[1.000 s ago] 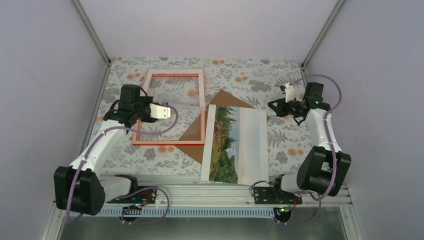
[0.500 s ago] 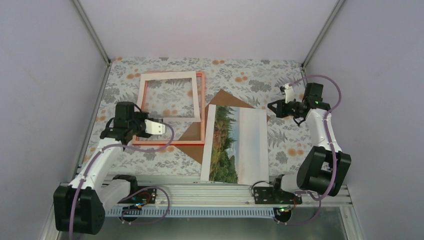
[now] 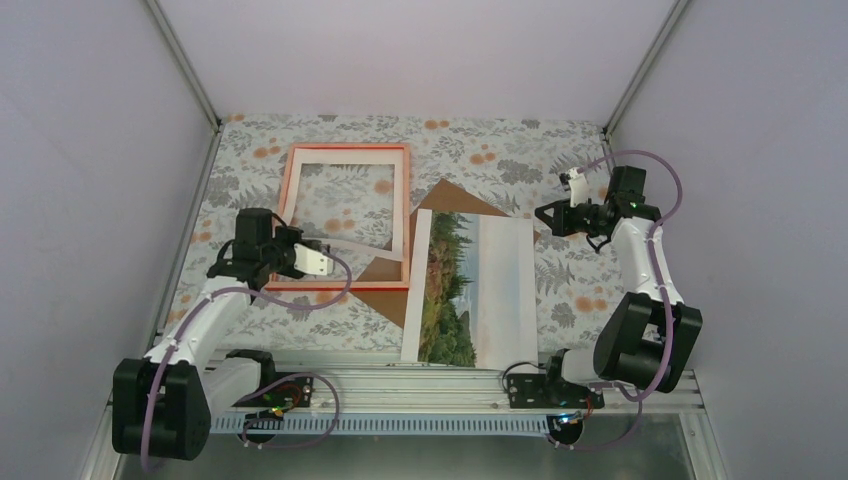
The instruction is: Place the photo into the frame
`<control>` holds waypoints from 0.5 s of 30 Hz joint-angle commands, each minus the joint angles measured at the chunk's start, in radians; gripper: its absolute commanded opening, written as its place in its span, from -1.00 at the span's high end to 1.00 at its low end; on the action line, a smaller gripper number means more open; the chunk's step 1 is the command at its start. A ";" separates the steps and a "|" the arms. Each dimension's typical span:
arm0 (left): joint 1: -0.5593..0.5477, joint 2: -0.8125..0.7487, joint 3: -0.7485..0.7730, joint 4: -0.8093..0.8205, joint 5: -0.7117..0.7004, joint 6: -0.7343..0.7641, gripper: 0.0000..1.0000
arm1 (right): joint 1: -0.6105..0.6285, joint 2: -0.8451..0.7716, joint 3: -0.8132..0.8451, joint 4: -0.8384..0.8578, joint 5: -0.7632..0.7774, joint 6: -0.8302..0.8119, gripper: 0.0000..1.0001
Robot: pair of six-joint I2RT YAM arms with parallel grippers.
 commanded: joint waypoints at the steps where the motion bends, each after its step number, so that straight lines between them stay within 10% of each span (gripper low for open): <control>1: 0.004 0.008 -0.024 0.059 0.045 0.051 0.95 | -0.008 -0.004 0.013 -0.009 -0.003 -0.005 0.93; 8: 0.004 0.023 -0.036 0.062 0.027 0.048 0.81 | -0.009 -0.007 0.012 -0.011 0.001 -0.010 0.93; 15: 0.009 0.028 0.007 -0.038 0.001 0.045 -0.06 | -0.009 -0.001 0.013 -0.007 0.001 -0.009 0.93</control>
